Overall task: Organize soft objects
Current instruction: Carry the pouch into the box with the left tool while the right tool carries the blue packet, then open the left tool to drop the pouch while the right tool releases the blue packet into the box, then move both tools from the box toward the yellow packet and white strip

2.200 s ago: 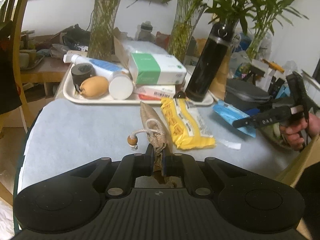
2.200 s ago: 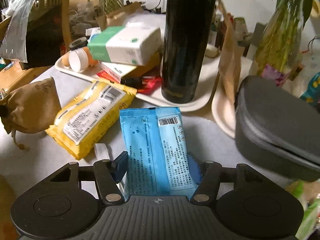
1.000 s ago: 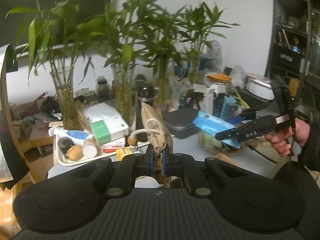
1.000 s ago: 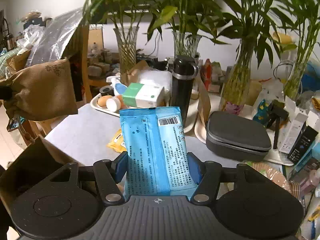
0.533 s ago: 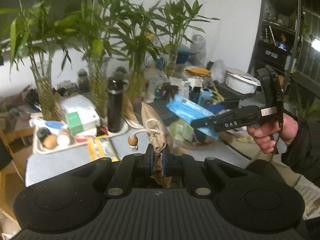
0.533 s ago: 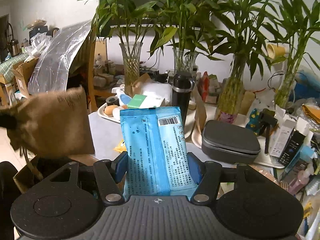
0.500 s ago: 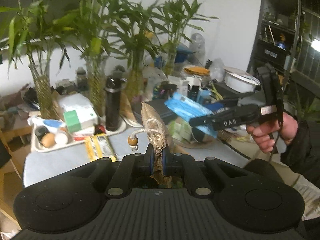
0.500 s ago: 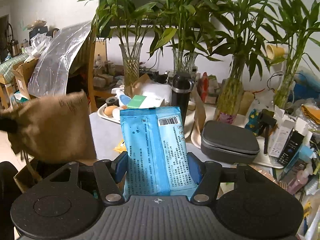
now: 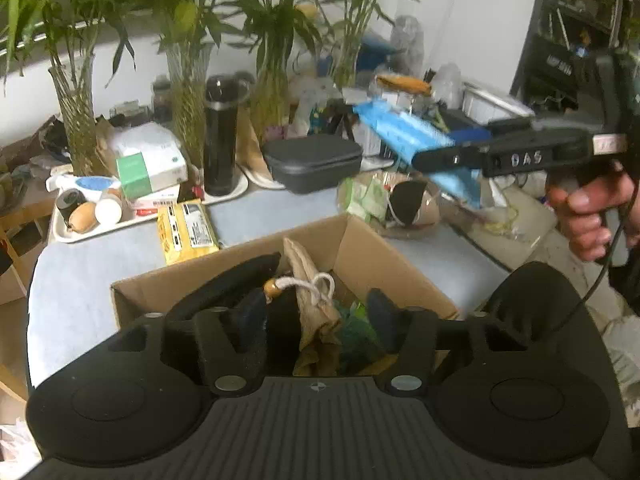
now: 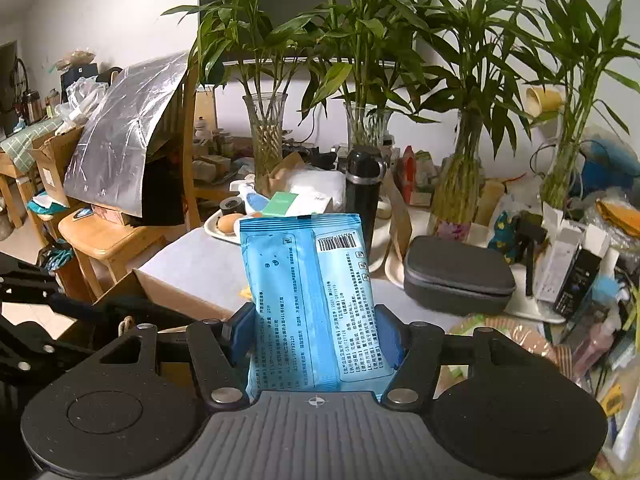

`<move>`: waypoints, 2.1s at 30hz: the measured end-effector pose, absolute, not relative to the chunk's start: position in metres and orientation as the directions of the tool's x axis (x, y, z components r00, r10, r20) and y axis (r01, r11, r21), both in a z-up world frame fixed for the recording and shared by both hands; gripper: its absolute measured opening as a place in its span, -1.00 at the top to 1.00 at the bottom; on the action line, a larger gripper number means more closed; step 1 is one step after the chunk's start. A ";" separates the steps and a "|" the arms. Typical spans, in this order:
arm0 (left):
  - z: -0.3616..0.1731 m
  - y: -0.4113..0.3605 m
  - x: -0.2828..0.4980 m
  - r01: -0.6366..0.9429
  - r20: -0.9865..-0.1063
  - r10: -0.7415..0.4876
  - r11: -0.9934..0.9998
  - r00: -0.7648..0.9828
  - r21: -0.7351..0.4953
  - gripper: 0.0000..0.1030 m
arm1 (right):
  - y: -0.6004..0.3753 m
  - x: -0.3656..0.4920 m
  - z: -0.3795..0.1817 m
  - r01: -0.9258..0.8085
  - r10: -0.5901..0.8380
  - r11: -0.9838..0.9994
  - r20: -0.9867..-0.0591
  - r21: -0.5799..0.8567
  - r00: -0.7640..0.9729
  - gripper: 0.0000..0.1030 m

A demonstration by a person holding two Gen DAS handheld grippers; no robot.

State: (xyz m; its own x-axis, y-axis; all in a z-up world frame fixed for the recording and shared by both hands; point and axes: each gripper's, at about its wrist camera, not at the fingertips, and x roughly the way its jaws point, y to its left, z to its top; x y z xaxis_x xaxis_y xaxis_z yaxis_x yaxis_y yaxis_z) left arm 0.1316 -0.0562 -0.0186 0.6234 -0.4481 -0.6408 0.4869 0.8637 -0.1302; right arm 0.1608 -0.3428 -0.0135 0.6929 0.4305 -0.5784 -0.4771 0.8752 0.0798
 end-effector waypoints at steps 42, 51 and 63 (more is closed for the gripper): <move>-0.008 0.007 0.078 0.361 -0.600 -0.306 0.932 0.740 -0.030 -0.22 | -0.306 0.141 -0.051 -0.321 0.450 0.892 -0.678 0.317 0.581 -1.00; -0.019 0.012 0.082 0.337 -0.653 -0.262 0.941 0.711 -0.011 -0.22 | -0.295 0.130 -0.062 -0.389 0.358 0.908 -0.766 0.153 0.534 -1.00; -0.032 0.018 0.088 0.334 -0.686 -0.299 0.939 0.663 -0.087 -0.38 | -0.287 0.117 -0.080 -0.450 0.392 0.877 -0.792 0.169 0.468 -1.00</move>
State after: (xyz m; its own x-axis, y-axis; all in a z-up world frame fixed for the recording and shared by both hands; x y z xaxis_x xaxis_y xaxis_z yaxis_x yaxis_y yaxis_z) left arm 0.0875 0.0181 -0.0323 0.6633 -0.2995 -0.6858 0.3340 0.9386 -0.0868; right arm 0.1171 -0.2875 -0.0798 0.4684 0.3924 -0.7916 -0.4499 0.8771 0.1685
